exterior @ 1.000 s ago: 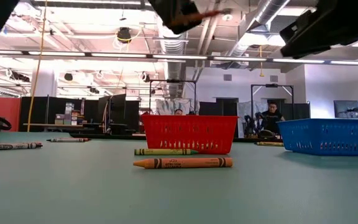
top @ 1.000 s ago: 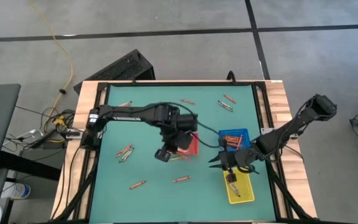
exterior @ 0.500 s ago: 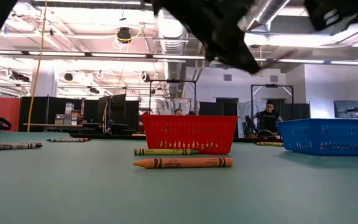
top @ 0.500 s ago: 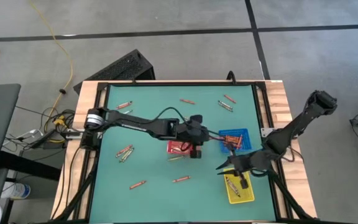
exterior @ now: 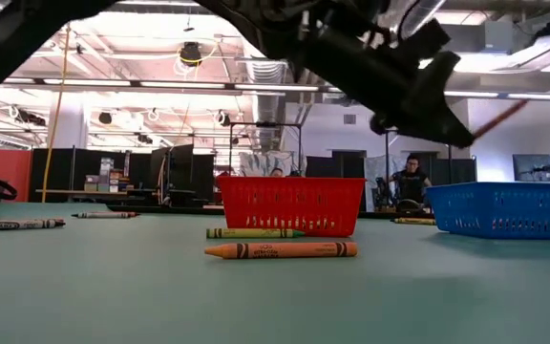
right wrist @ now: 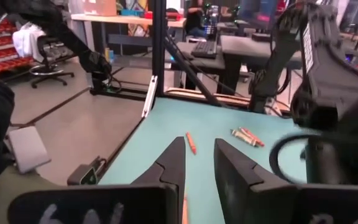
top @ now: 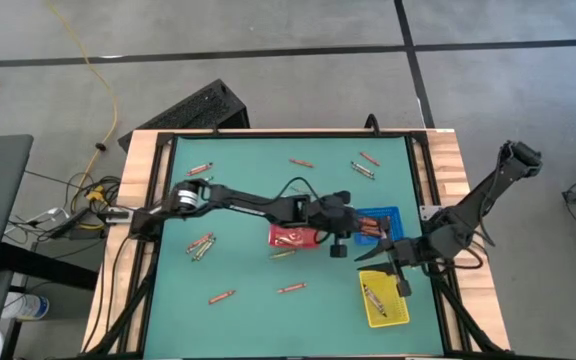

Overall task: Sort crayons
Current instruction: Put the orange crayon into the blue basket

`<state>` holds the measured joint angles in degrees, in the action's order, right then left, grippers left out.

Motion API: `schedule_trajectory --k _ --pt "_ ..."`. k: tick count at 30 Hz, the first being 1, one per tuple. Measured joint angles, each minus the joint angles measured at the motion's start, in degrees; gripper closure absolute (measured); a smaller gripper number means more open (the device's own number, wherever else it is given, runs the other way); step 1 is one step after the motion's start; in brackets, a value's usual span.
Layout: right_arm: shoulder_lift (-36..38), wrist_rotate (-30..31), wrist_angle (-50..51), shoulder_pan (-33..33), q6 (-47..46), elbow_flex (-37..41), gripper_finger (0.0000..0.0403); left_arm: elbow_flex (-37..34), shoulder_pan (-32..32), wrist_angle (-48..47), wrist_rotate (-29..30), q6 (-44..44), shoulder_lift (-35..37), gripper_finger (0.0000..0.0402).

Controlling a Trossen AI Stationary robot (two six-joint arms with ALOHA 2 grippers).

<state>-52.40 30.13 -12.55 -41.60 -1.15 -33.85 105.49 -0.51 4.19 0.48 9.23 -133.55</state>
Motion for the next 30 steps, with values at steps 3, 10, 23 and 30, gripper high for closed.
schedule_trajectory --k 3,10,23,30 --pt "0.0 0.4 0.4 0.0 0.1 0.0 0.0321 3.3 0.5 -2.9 -0.6 -1.7 -1.8 0.0393" --pt "0.0 0.5 3.0 0.0 0.1 0.0 0.0321 4.7 0.7 -4.1 -0.3 -4.2 -2.3 0.0385" --pt "-0.1 0.4 6.0 0.1 -1.2 0.0 0.0321 4.7 1.3 -12.1 3.6 -2.0 0.4 0.0269" --pt "-0.5 0.4 9.5 0.1 -7.0 0.0 0.0321 4.7 2.8 -26.0 12.6 4.0 9.3 0.0262"
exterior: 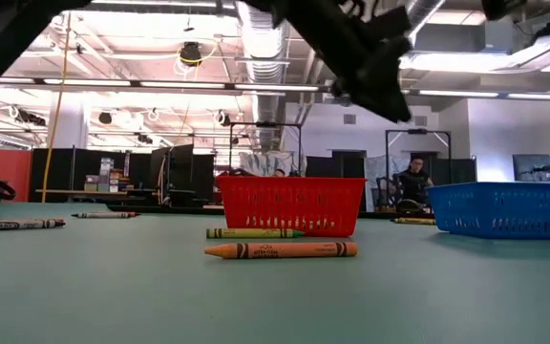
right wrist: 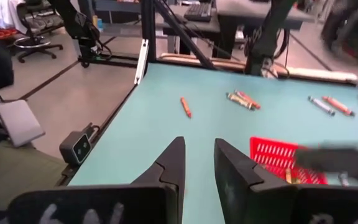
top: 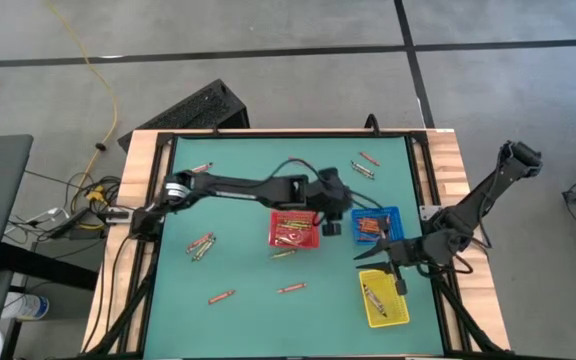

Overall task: Sort crayons
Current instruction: Put the orange crayon into the blue basket

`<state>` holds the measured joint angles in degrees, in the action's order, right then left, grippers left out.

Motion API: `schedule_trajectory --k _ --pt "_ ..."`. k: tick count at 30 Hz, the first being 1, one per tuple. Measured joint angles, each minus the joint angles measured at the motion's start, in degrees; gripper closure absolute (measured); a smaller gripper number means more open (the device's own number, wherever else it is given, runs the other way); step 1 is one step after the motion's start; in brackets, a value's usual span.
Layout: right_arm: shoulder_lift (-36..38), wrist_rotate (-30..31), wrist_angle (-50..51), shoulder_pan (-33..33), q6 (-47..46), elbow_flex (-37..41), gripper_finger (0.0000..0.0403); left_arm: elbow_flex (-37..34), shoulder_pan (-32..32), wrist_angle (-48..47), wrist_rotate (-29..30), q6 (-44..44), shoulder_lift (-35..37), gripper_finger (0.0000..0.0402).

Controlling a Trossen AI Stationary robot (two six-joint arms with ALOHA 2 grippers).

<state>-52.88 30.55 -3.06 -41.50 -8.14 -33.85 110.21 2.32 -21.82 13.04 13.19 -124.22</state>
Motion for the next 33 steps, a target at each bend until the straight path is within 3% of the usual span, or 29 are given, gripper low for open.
schedule_trajectory --k 9,19,23,26,33 --pt "-5.0 0.0 0.5 0.8 -6.4 0.0 0.0321 0.0 5.2 -15.1 1.2 1.2 11.8 0.0264" --pt "-10.8 -0.4 0.4 7.3 -10.2 0.0 0.0321 -2.1 10.2 -33.4 0.9 -3.0 19.9 0.0264" --pt "-12.6 -0.7 0.5 11.7 -10.5 0.0 0.0321 -11.7 11.4 -33.3 0.8 -3.4 25.8 0.0264" --pt "-13.5 -1.6 0.8 16.5 -10.5 0.0 0.0321 -22.8 12.4 -27.8 1.0 -4.9 32.8 0.0264" --pt "-16.6 -14.6 -1.1 30.4 -9.5 0.0 0.0321 -47.5 13.6 -17.7 3.8 -9.7 52.4 0.0264"
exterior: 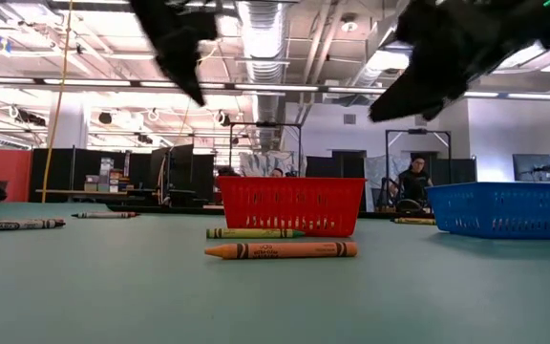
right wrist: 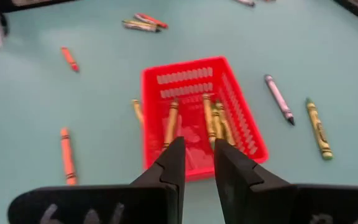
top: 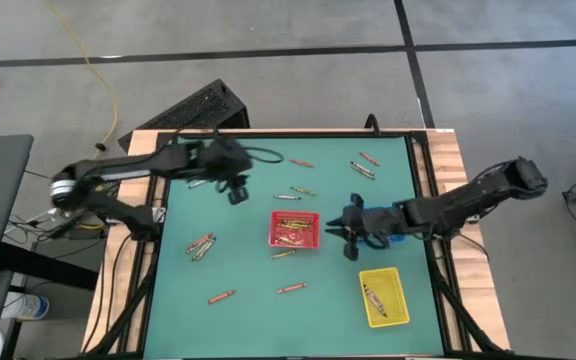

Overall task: Sort crayons
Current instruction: Put the orange crayon into the blue basket

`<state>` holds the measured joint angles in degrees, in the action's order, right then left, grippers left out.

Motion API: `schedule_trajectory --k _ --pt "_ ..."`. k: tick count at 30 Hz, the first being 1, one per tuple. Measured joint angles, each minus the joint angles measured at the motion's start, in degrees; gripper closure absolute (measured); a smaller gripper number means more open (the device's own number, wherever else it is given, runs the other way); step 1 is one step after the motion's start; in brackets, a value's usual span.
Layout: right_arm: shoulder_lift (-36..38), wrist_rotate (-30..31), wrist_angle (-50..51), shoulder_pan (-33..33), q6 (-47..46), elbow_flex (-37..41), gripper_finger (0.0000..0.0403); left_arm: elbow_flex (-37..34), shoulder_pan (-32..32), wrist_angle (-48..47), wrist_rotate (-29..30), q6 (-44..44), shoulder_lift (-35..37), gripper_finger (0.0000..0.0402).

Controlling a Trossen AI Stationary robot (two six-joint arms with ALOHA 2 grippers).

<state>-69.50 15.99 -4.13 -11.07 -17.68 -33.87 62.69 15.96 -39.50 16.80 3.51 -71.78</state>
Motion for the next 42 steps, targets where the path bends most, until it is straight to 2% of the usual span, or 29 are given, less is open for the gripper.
schedule_trajectory --k 5,7,10,14,17,22,26,32,42 --pt "-2.7 -2.5 -3.1 5.6 3.7 0.0 0.0321 -11.8 1.4 0.8 6.7 -4.6 9.9 0.0264" --pt "-3.4 -3.3 -4.2 8.7 4.4 0.0 0.0321 -15.6 2.5 1.3 5.9 -5.8 12.3 0.0264" --pt "-5.6 -8.3 -2.8 15.1 4.0 -2.0 0.0321 -20.0 3.3 4.2 2.5 -6.4 15.0 0.0264" --pt "-10.4 -13.8 1.2 21.8 5.6 -7.3 0.0321 -25.2 3.4 12.7 -3.8 -3.9 19.7 0.0264" --pt "-13.7 -15.5 10.3 26.5 9.1 -12.4 0.0321 -29.7 3.4 24.2 -6.9 -2.3 24.6 0.0264" --pt "-16.0 -14.9 27.1 37.5 9.5 -18.9 0.0321 -37.2 3.4 41.7 -9.6 -1.1 29.7 0.0264" --pt "-16.9 -14.6 33.8 46.8 9.2 -20.1 0.0321 -39.7 3.4 46.0 -11.1 0.3 30.5 0.0264" --pt "-21.4 -14.4 37.9 58.1 13.0 -20.8 0.0321 -40.5 3.5 46.1 -12.1 0.3 30.2 0.0264" --pt "-30.9 -11.3 43.0 63.7 24.3 -28.9 0.0321 -40.5 3.5 46.3 -12.9 -1.4 30.2 0.0264"
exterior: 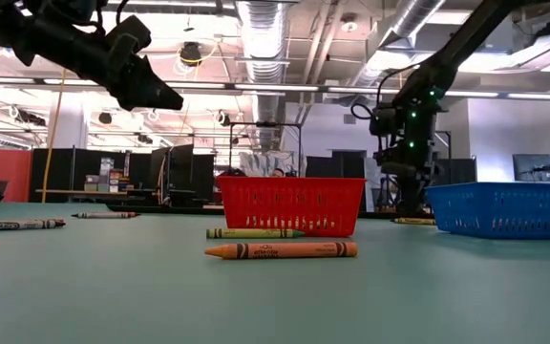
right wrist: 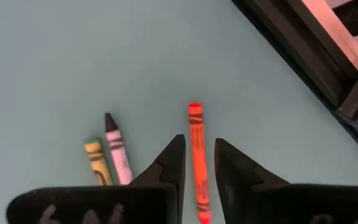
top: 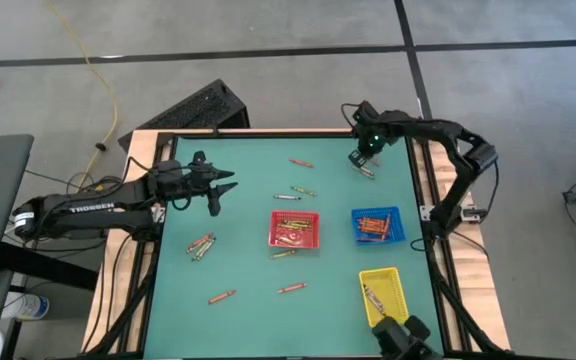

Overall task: Sort crayons
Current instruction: Put the orange crayon into the blue basket

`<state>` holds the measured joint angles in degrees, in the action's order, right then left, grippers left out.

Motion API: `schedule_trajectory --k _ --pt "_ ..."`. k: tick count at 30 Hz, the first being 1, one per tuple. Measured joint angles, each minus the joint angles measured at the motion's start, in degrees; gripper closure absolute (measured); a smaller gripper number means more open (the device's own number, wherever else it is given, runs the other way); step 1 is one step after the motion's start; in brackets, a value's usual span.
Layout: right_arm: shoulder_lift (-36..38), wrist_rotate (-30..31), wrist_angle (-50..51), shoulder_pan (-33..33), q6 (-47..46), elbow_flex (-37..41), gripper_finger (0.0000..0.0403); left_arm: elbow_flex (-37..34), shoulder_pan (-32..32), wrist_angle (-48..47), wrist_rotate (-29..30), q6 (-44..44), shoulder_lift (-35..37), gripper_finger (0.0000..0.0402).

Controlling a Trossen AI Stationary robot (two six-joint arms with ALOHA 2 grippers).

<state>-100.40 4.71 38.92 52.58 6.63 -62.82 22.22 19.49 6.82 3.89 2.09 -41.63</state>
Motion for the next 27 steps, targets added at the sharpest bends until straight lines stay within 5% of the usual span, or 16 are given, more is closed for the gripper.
schedule_trajectory --k 16,27 --pt "-6.4 -0.3 4.2 1.2 3.4 -2.0 0.0323 0.0 0.0 0.4 0.2 0.2 0.0 0.0264" --pt "-5.8 -1.8 5.6 1.1 7.1 -1.8 0.0395 0.1 0.0 0.9 0.6 -0.4 0.0 0.0264"
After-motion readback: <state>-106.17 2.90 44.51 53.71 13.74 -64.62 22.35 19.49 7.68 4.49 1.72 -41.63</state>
